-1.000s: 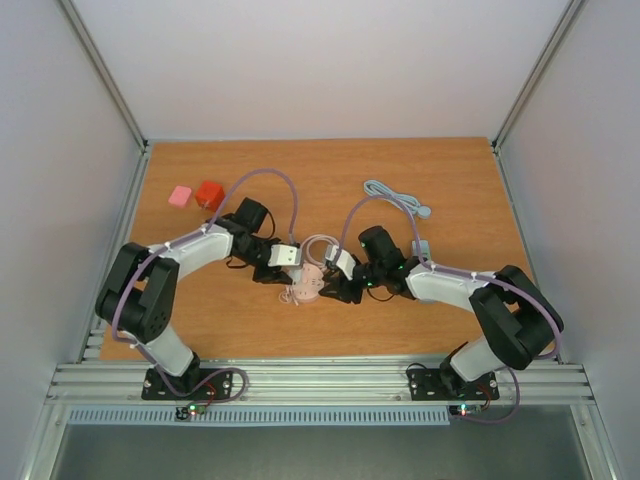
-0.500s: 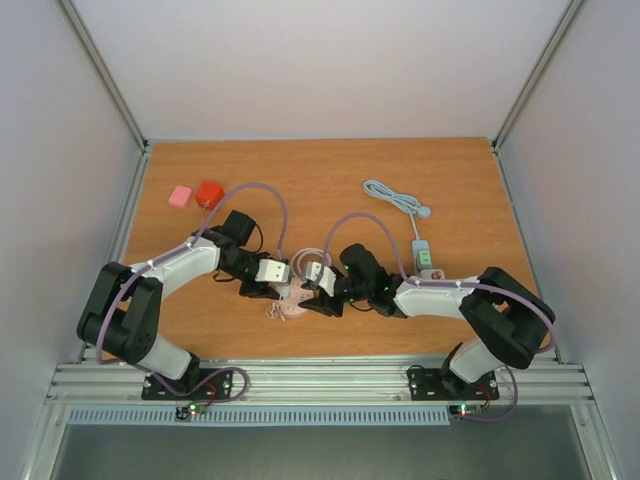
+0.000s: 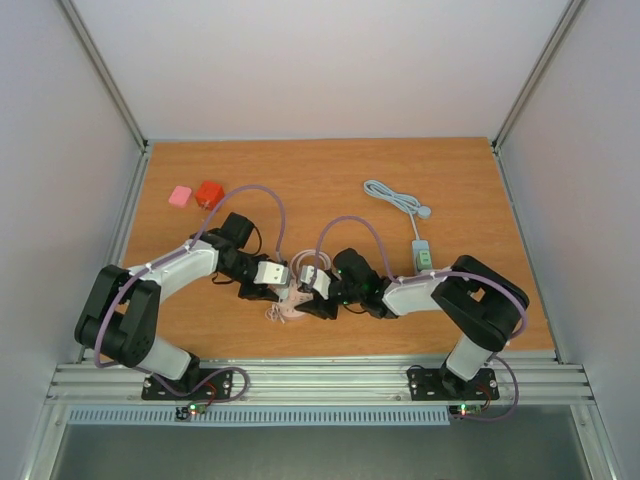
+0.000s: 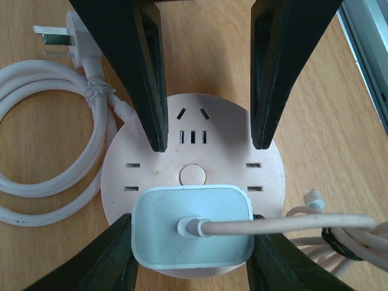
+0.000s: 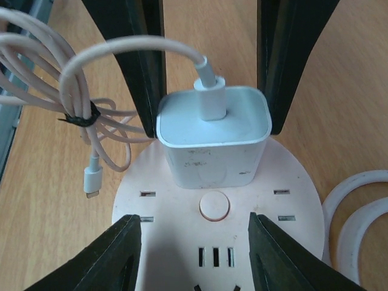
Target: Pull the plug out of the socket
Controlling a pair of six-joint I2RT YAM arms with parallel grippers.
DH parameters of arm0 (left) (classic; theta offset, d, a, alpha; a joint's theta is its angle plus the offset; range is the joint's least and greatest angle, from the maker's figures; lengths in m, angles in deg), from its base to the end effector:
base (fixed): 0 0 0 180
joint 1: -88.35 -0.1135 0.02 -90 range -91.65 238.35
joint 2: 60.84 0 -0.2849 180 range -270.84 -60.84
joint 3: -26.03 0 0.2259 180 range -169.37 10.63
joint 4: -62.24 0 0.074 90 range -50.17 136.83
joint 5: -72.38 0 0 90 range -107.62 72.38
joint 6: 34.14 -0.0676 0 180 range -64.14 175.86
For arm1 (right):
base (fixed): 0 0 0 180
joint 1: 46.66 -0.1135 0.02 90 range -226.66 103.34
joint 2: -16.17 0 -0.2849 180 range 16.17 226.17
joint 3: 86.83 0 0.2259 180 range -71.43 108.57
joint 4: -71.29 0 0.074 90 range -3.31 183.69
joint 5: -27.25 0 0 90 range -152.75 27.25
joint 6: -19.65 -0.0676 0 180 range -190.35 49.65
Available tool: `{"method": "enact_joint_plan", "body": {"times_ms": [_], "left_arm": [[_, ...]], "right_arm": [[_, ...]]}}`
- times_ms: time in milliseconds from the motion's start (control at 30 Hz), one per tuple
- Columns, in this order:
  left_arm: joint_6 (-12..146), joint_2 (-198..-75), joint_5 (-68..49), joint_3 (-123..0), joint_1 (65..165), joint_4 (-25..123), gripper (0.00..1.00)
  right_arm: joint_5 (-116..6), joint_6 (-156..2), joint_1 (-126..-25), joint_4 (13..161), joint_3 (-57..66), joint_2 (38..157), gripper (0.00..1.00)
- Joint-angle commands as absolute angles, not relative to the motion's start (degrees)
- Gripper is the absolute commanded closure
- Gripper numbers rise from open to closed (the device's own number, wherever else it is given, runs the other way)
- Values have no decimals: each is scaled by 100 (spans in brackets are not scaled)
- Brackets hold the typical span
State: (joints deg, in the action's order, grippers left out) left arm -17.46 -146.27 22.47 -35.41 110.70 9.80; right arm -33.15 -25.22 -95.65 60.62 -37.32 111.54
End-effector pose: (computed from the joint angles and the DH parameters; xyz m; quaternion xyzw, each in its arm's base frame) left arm 0.1991 -0.1289 0.1834 0.7186 0.5962 -0.2595 0.2466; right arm 0.1799 0.2577 0.1585 -0.7084 0.4986 0.2416 0.4371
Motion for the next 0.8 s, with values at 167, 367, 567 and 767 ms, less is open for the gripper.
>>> {"method": "enact_joint_plan", "body": {"times_ms": [167, 367, 567, 767], "left_arm": [[-1772, -14578, 2520, -3449, 11072, 975, 70], [-1702, -14628, 2783, -3544, 10955, 913, 71], [-1700, -14613, 3159, -3733, 10831, 670, 71], [-1783, -14349, 3095, -3450, 10821, 1002, 71]], "right_arm": [[-3138, -2661, -9631, 5348, -3641, 11696, 49], [-3035, -2620, -9631, 5466, -3561, 11974, 50], [-2997, -2596, -9614, 5548, -3678, 12111, 50], [-3020, -2596, -9583, 5613, -3647, 12245, 50]]}}
